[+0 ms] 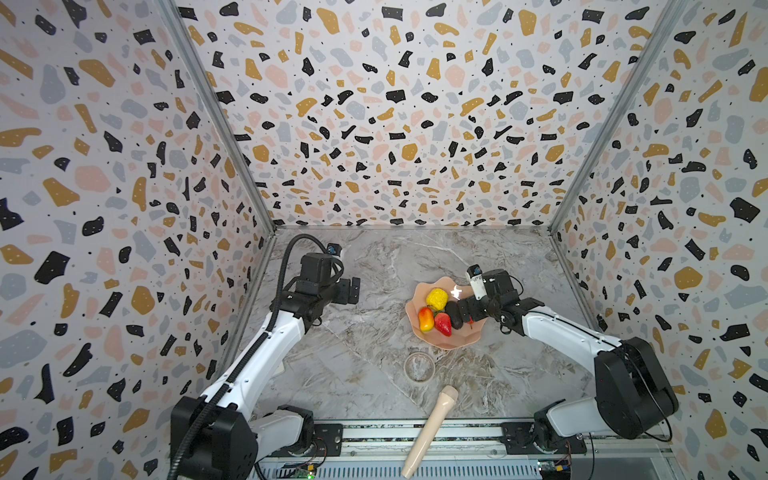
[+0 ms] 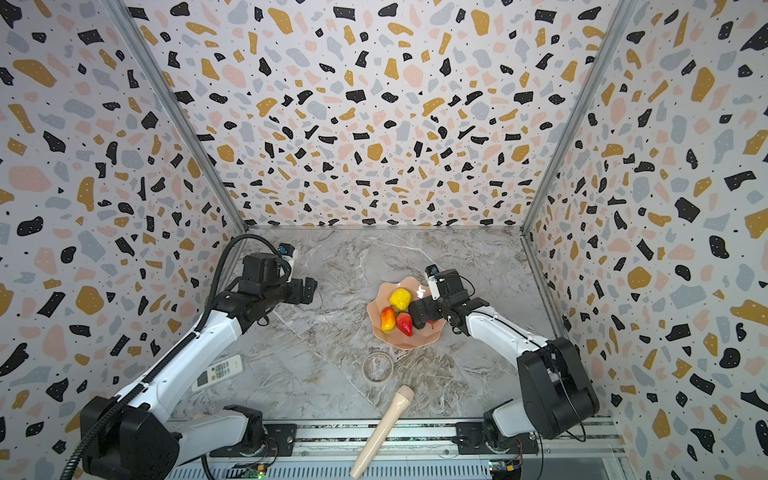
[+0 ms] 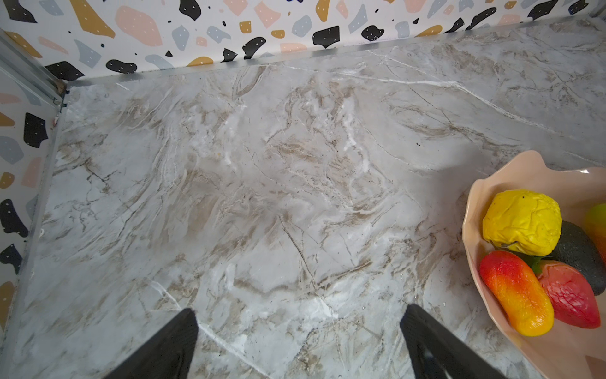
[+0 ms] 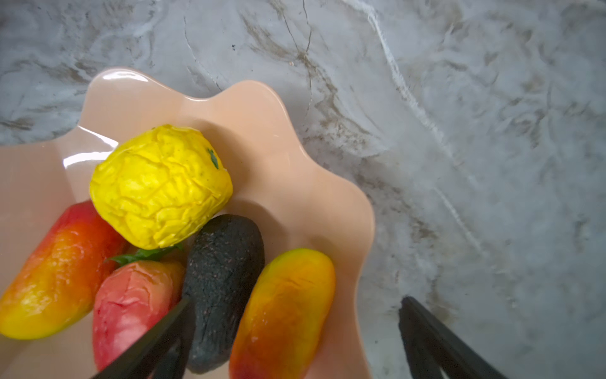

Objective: Place and organize the fake fruits in the fruit bowl

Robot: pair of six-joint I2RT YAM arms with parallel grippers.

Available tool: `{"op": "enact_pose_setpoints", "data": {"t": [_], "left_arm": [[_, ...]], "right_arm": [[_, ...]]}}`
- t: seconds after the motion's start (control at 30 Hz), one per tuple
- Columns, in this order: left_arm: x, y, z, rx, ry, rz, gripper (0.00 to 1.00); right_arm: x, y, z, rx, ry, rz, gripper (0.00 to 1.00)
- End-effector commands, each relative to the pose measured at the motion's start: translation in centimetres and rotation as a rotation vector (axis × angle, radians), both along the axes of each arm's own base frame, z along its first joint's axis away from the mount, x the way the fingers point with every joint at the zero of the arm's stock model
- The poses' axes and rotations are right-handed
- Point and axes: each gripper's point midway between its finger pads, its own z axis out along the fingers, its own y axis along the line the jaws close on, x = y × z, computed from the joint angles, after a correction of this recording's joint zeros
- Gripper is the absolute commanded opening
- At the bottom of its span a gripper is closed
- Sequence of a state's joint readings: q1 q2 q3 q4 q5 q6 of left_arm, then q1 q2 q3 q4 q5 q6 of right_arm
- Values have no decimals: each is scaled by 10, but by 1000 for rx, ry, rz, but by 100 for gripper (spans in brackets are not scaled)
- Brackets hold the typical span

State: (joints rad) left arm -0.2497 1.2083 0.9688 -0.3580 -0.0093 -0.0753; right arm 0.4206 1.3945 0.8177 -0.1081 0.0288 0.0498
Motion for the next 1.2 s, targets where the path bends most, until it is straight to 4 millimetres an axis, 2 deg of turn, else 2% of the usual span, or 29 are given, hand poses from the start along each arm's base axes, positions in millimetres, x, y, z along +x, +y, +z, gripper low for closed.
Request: {"op": "enact_pose_setpoints", "data": {"t": [0.0,0.1,0.17,0.2,0.3,0.4,0.53,0.63,0.67,0.77,0.87,0.97,1.07,1.1,1.17], "left_arm": [[25,-1,40,-53,-149,53,100],[40,8,65,-101,-277,141,99],[46,24,76,-97,-366,240,100],[47,32,78,-87,-400,283,100],[45,55,73,-38,-502,387,100],[40,69,57,-2,-580,453,100],[40,80,20,-5,-600,500,100],[46,83,-15,-1,-544,512,100],[48,84,-23,2,-530,516,100],[54,85,-24,31,-511,509,100],[50,89,-21,44,-559,518,100],[36,100,-32,65,-589,557,100],[20,110,-47,21,-651,599,100],[19,110,-41,17,-686,595,100],[28,106,-43,46,-649,573,100]], "right_arm": [[22,-19,55,45,-181,-52,99],[39,-59,95,116,-356,-173,99],[46,-94,122,171,-503,-278,99],[47,-109,128,179,-556,-321,99],[48,-150,132,147,-668,-451,99],[45,-172,115,65,-712,-517,99],[30,-176,91,39,-764,-517,99],[22,-174,67,59,-736,-510,99],[22,-172,65,56,-718,-510,99],[21,-167,64,55,-716,-480,99],[22,-161,61,58,-692,-452,99],[18,-154,55,67,-669,-432,99],[9,-154,31,91,-643,-445,99],[7,-155,30,93,-673,-452,99],[12,-153,29,106,-666,-434,99]]}}
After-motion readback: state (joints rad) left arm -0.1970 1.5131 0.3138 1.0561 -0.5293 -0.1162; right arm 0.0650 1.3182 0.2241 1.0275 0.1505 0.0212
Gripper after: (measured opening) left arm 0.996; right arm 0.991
